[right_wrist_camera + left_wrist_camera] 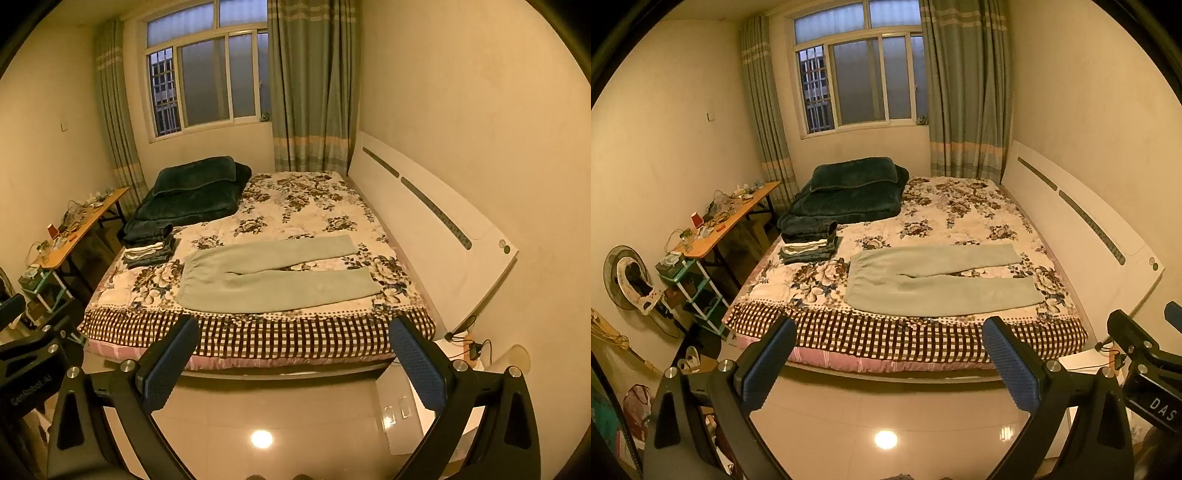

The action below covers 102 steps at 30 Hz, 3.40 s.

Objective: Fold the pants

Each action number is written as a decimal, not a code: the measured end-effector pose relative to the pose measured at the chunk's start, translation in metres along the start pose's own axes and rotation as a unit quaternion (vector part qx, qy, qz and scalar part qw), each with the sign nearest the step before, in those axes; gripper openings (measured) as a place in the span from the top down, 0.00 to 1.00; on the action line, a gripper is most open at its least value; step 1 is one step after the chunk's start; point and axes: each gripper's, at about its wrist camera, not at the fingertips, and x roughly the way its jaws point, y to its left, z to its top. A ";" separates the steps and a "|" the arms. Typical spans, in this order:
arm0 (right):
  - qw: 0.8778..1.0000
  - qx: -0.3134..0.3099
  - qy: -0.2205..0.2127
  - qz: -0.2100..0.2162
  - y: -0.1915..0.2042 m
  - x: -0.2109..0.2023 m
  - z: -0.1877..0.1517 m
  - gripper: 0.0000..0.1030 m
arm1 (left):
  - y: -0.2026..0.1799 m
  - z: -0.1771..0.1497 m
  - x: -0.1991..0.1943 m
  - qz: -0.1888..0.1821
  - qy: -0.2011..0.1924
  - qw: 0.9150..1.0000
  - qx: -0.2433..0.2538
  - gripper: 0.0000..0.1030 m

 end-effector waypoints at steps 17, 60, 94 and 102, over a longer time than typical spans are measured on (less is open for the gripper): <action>1.000 -0.006 -0.002 -0.004 0.005 0.001 0.001 0.00 | -0.004 0.002 0.000 -0.001 -0.001 1.000 -0.002 0.00; 1.000 0.004 0.010 0.005 -0.007 0.017 0.001 0.00 | -0.021 0.007 0.006 0.001 0.007 1.000 -0.008 0.00; 0.989 0.100 0.108 -0.019 0.016 0.582 0.187 0.00 | -0.063 0.178 0.531 0.003 0.148 0.989 0.010 0.00; 0.983 0.083 0.162 -0.022 0.057 0.788 0.235 0.00 | -0.074 0.210 0.716 0.018 0.205 0.978 0.044 0.00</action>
